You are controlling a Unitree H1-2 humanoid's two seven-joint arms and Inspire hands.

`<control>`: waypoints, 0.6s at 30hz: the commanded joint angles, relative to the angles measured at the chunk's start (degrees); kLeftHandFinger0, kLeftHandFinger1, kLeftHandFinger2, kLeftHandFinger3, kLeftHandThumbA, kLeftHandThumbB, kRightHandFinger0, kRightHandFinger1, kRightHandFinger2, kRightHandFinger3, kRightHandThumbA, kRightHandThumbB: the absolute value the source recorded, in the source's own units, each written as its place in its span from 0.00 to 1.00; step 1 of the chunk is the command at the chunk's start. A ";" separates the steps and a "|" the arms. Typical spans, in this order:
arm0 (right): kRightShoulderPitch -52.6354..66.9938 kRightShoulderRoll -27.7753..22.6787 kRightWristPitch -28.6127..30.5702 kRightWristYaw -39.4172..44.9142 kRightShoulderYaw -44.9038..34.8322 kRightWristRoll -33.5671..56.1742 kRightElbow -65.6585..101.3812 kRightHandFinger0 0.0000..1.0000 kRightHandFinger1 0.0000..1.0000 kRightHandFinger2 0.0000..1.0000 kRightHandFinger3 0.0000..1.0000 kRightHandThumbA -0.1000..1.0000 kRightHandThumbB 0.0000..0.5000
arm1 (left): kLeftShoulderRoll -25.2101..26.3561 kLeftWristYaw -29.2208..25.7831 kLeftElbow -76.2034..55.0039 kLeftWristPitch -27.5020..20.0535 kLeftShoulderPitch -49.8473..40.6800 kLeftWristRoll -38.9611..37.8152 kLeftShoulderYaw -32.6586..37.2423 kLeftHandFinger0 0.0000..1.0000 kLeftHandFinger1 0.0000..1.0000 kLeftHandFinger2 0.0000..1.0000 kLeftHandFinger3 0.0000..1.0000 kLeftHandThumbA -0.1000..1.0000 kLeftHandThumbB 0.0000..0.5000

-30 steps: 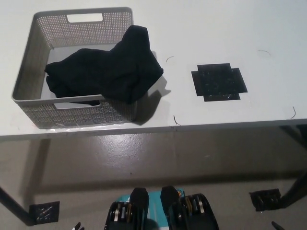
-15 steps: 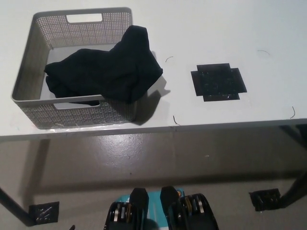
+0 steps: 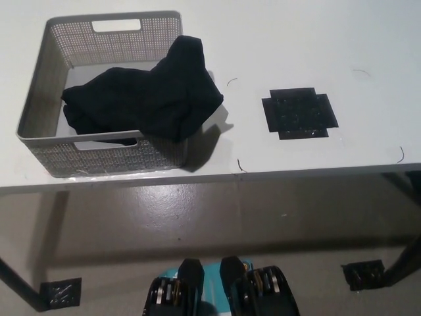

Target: Use the right hand to pick up a t shirt on the right hand side and place it into a contianer on the left side

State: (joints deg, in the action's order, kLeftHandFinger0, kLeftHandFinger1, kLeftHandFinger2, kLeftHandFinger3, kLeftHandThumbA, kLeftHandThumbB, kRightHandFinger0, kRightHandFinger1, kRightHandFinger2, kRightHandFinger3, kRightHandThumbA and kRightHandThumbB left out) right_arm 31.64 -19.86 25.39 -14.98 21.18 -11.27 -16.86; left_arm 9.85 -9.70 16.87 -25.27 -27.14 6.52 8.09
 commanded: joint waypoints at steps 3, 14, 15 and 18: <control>-2.62 -0.75 1.54 2.89 -1.96 4.50 0.92 1.00 1.00 1.00 1.00 1.00 0.49 | 1.04 -4.81 0.92 -1.66 1.92 0.59 0.72 1.00 1.00 1.00 1.00 1.00 0.44; -4.84 -0.16 1.54 12.28 -4.81 11.35 -1.32 1.00 1.00 1.00 1.00 1.00 0.30 | 1.59 -2.04 0.76 -1.66 2.34 -2.33 0.61 1.00 1.00 1.00 1.00 1.00 0.43; -4.93 0.12 1.54 12.69 -5.20 11.46 -1.45 1.00 1.00 1.00 1.00 1.00 0.26 | 1.99 -3.22 0.92 -1.66 2.57 -1.24 1.04 1.00 1.00 1.00 1.00 1.00 0.46; -5.94 1.17 1.54 13.41 -6.02 11.60 -2.13 1.00 1.00 1.00 1.00 1.00 0.27 | 2.51 -2.44 0.43 -1.66 3.47 -1.79 0.74 1.00 1.00 1.00 1.00 1.00 0.41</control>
